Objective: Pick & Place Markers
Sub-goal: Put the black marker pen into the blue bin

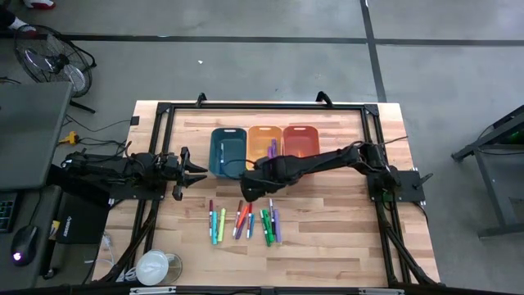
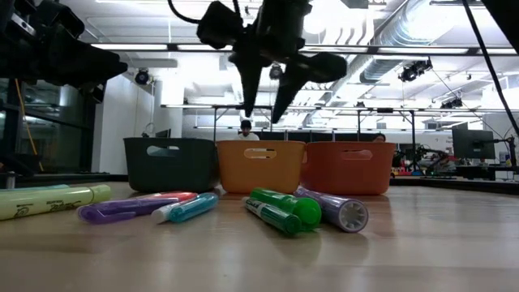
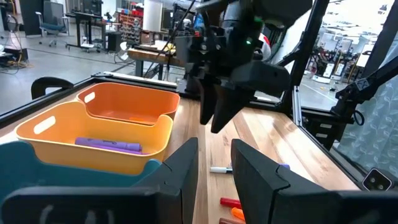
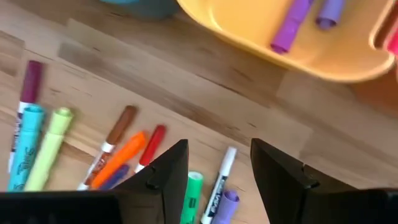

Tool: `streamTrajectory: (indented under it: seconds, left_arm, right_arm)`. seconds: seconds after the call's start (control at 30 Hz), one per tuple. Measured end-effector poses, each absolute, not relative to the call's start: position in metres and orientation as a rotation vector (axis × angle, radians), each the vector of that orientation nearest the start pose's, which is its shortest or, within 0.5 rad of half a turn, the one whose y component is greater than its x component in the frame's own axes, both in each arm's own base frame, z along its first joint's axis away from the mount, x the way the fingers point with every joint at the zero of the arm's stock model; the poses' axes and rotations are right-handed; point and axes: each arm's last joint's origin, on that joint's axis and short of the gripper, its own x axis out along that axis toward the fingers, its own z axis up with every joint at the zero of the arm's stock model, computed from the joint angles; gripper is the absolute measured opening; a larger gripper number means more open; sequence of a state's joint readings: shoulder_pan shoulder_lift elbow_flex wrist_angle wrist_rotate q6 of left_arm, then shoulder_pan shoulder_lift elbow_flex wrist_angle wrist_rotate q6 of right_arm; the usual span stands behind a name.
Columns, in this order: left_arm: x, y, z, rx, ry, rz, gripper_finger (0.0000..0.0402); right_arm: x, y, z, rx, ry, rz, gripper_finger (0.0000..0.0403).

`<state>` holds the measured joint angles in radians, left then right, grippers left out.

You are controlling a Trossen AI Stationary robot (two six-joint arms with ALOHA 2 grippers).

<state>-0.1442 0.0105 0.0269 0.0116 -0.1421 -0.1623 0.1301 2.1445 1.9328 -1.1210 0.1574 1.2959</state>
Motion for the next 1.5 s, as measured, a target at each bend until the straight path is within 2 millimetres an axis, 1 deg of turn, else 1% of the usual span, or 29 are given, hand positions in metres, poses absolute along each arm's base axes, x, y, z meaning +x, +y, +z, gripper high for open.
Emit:
streamTrajectory:
  seconds: [0.1,0.27,0.53,0.67,0.83,1.2,1.4,1.5]
  left_arm:
    - [0.096,-0.010,0.173,-0.166,-0.028,-0.005,0.0094]
    - [0.096,-0.010,0.173,-0.166,-0.027,-0.004,0.0094]
    - [0.096,-0.010,0.173,-0.166,-0.028,-0.004,0.0094]
    - [0.096,-0.010,0.173,-0.166,-0.027,-0.004,0.0094]
    - [0.096,-0.010,0.173,-0.166,-0.028,-0.004,0.0094]
    - [0.096,-0.010,0.173,-0.166,-0.027,-0.004,0.0094]
    - [0.096,-0.010,0.173,-0.166,-0.028,-0.004,0.0094]
    - [0.096,-0.010,0.173,-0.166,-0.028,-0.005,0.0094]
  right_arm:
    - [0.432,0.056,0.231,0.914,1.103,-0.870,0.0164]
    - [0.428,0.061,0.209,0.969,1.158,-0.864,0.0166]
    - [0.426,0.062,0.178,1.052,1.169,-0.839,0.0165]
    - [0.425,0.063,0.169,1.082,1.175,-0.826,0.0165]
    - [0.423,0.066,0.161,1.076,1.198,-0.831,0.0165]
    - [0.427,0.067,0.142,1.085,1.249,-0.833,0.0165]
    - [0.429,0.068,0.125,1.081,1.281,-0.846,0.0165]
    - [0.429,0.069,0.120,1.081,1.303,-0.848,0.0165]
